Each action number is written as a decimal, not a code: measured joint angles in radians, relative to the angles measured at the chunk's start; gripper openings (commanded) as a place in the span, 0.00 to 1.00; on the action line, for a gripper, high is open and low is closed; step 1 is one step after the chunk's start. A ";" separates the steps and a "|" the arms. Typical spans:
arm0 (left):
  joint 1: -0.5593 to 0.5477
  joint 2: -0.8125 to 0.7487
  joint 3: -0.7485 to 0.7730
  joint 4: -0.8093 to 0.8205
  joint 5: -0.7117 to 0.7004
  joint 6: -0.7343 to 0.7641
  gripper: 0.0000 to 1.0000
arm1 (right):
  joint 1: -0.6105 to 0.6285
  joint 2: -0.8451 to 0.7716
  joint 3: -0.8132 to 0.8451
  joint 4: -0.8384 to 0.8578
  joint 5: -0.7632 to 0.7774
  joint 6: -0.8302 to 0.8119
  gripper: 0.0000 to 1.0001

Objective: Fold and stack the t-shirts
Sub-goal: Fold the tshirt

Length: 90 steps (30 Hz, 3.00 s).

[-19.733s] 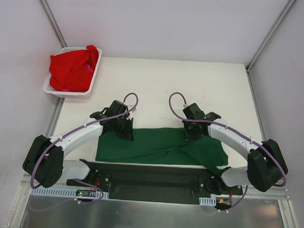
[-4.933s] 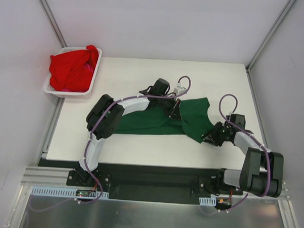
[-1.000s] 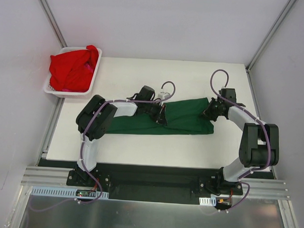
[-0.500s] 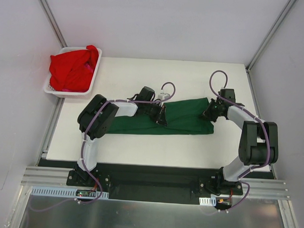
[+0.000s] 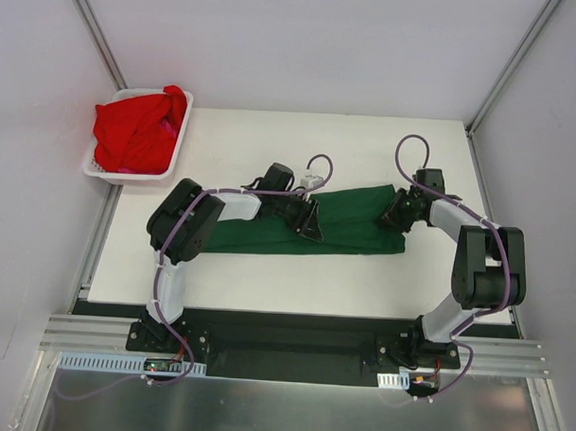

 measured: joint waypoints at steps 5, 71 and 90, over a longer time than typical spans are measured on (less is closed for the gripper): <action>-0.001 -0.011 -0.004 0.008 0.016 -0.009 0.55 | 0.000 -0.002 0.000 -0.003 0.016 -0.010 0.47; 0.262 -0.795 -0.459 -0.119 -0.300 -0.034 0.00 | 0.383 0.247 -0.023 0.518 -0.506 0.166 0.01; 0.262 -0.739 -0.464 -0.132 -0.406 -0.041 0.00 | 0.385 0.357 0.026 0.496 -0.525 0.158 0.01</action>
